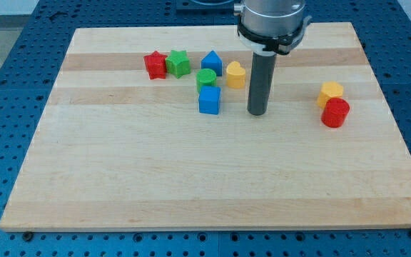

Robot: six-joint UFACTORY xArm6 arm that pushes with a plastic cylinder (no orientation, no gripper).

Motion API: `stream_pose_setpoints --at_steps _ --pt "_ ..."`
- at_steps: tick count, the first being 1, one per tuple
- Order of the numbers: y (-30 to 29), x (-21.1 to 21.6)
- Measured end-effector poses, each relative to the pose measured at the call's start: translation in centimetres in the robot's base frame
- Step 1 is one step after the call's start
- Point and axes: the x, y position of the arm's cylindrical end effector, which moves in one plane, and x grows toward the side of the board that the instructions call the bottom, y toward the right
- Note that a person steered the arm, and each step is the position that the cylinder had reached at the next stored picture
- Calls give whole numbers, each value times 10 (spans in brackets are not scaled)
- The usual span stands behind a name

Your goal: Nudge the blue cube left a bit

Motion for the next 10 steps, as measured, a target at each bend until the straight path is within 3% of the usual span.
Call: stream_pose_setpoints --at_steps 5,9,10 --pt "-11 0" --pt "-45 -1" --pt "-76 15"
